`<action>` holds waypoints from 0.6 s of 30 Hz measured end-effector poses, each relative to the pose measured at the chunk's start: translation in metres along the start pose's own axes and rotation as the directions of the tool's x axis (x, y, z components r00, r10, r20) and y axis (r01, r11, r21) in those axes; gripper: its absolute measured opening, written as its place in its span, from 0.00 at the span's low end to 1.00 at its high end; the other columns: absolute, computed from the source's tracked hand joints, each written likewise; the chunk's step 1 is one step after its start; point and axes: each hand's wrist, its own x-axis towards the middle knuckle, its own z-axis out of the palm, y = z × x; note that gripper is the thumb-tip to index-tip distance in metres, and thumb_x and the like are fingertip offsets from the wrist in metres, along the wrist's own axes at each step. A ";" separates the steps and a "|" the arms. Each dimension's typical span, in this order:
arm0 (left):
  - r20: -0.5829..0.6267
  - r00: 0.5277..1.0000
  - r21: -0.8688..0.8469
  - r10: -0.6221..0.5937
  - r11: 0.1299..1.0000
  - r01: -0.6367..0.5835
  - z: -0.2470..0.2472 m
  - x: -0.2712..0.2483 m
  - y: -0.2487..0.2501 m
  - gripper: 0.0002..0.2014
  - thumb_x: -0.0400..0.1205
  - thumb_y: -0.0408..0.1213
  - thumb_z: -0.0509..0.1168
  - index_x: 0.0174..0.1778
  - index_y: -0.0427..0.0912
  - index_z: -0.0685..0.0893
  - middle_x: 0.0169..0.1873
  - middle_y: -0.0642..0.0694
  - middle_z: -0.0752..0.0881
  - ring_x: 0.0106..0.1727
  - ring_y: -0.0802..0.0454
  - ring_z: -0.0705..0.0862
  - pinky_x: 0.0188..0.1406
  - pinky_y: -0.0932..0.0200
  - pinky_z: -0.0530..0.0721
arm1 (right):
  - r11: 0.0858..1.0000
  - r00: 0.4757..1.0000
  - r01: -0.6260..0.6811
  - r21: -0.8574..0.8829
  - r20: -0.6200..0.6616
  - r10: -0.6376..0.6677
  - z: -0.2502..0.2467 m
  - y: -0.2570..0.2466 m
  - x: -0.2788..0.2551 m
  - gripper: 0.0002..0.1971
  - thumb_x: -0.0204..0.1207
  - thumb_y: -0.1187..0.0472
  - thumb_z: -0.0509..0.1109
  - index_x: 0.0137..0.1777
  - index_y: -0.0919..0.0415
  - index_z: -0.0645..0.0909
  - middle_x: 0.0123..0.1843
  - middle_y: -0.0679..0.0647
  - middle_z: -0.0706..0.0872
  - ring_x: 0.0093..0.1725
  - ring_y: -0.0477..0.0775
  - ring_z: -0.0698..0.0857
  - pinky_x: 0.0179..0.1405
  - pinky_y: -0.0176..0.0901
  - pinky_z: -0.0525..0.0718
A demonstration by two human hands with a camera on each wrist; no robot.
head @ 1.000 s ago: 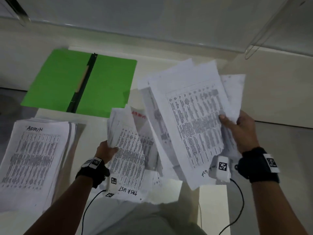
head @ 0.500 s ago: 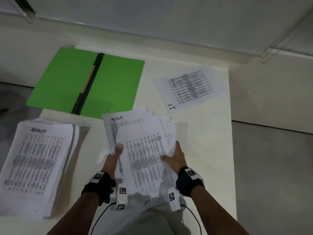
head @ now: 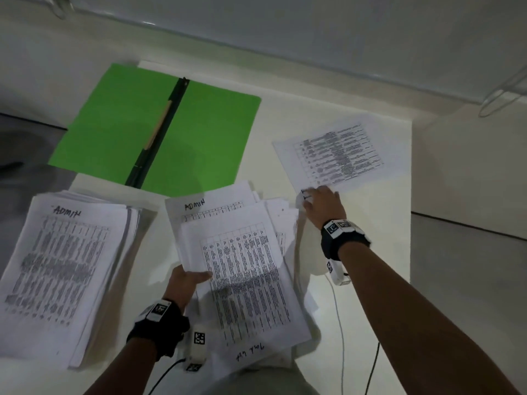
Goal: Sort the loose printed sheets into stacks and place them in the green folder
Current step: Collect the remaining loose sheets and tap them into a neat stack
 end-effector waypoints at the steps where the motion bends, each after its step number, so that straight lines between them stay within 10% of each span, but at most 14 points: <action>1: 0.003 1.000 -0.010 -0.003 1.000 0.003 -0.003 0.001 -0.002 0.11 0.69 0.21 0.75 0.38 0.42 0.88 0.32 0.51 0.91 0.46 0.42 0.88 0.58 0.46 0.82 | 0.997 0.998 -0.041 0.062 -0.052 0.045 0.001 0.002 -0.005 0.19 0.82 0.55 0.61 0.69 0.62 0.77 0.69 0.60 0.80 0.73 0.62 0.74 0.72 0.58 0.72; 5: 0.034 0.999 -0.022 -0.037 0.999 0.038 -0.013 0.009 -0.009 0.15 0.59 0.30 0.81 0.41 0.39 0.89 0.32 0.47 0.92 0.44 0.40 0.89 0.55 0.43 0.84 | 0.917 0.928 -0.324 0.231 -0.114 0.356 0.014 0.021 -0.022 0.21 0.77 0.47 0.67 0.52 0.67 0.84 0.52 0.65 0.86 0.60 0.66 0.80 0.48 0.54 0.83; 10: 0.047 0.996 -0.024 -0.075 0.997 0.077 -0.018 0.024 -0.017 0.30 0.50 0.37 0.84 0.47 0.30 0.88 0.41 0.34 0.91 0.43 0.37 0.89 0.51 0.42 0.86 | 0.558 0.601 -0.711 0.429 -0.041 0.798 0.003 0.022 -0.026 0.53 0.52 0.28 0.77 0.67 0.67 0.68 0.68 0.67 0.70 0.66 0.68 0.71 0.60 0.61 0.76; 15: 0.049 0.998 -0.027 -0.041 0.999 0.043 -0.012 0.022 -0.012 0.18 0.55 0.30 0.80 0.40 0.29 0.89 0.32 0.43 0.92 0.43 0.43 0.89 0.56 0.49 0.82 | 0.488 0.577 -0.785 0.383 0.164 0.800 0.000 0.001 0.004 0.70 0.52 0.23 0.74 0.85 0.58 0.41 0.84 0.74 0.45 0.83 0.76 0.48 0.77 0.73 0.55; 18: 0.041 0.999 -0.047 -0.016 0.999 0.018 -0.007 0.020 -0.009 0.10 0.58 0.24 0.79 0.33 0.33 0.90 0.28 0.44 0.91 0.36 0.47 0.90 0.53 0.53 0.80 | 0.495 0.587 -0.778 0.387 0.168 0.792 -0.002 -0.005 0.016 0.67 0.59 0.34 0.80 0.85 0.56 0.38 0.82 0.73 0.50 0.80 0.73 0.58 0.72 0.66 0.68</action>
